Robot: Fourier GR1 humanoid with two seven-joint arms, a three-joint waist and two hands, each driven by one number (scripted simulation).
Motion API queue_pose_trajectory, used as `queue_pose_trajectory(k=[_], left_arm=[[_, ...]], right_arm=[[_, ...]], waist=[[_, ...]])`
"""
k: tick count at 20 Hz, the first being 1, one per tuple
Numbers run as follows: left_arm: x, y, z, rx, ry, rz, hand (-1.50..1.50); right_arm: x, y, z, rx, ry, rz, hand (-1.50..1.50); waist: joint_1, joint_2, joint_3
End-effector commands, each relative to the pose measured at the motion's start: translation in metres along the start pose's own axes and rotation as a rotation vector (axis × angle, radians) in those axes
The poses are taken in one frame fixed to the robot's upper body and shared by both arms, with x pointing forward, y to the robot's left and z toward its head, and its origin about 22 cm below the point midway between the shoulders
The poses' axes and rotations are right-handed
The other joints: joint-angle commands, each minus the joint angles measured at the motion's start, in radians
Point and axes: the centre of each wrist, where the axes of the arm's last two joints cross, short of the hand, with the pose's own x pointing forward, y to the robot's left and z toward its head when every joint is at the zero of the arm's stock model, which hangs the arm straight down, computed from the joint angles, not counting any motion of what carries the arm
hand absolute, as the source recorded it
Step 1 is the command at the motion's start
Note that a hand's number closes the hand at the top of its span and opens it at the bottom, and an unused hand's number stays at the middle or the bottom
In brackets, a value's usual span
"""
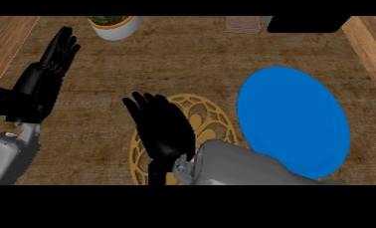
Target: Pick the lemon from the placemat and place it in the plate
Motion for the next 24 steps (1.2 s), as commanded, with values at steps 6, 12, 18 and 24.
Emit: queue_pose_trajectory(k=[6, 12, 18, 24], left_arm=[[0.004, -0.001, -0.006, 0.016, -0.004, -0.004, 0.00], [0.006, 0.003, 0.001, -0.011, -0.007, 0.003, 0.00], [0.012, 0.005, -0.017, -0.012, -0.010, 0.033, 0.00], [-0.003, -0.002, -0.015, -0.013, -0.012, 0.017, 0.00]], right_arm=[[0.023, -0.012, -0.012, 0.180, 0.179, 0.153, -1.50], [0.008, 0.003, -0.019, 0.147, 0.267, 0.222, -1.50], [-0.011, 0.016, -0.031, 0.179, 0.353, 0.246, -1.50], [-0.024, 0.023, -0.035, 0.216, 0.358, 0.227, -1.50]], waist=[[0.006, 0.009, 0.003], [0.005, 0.008, 0.003], [-0.001, 0.009, 0.003], [0.005, 0.010, 0.003]])
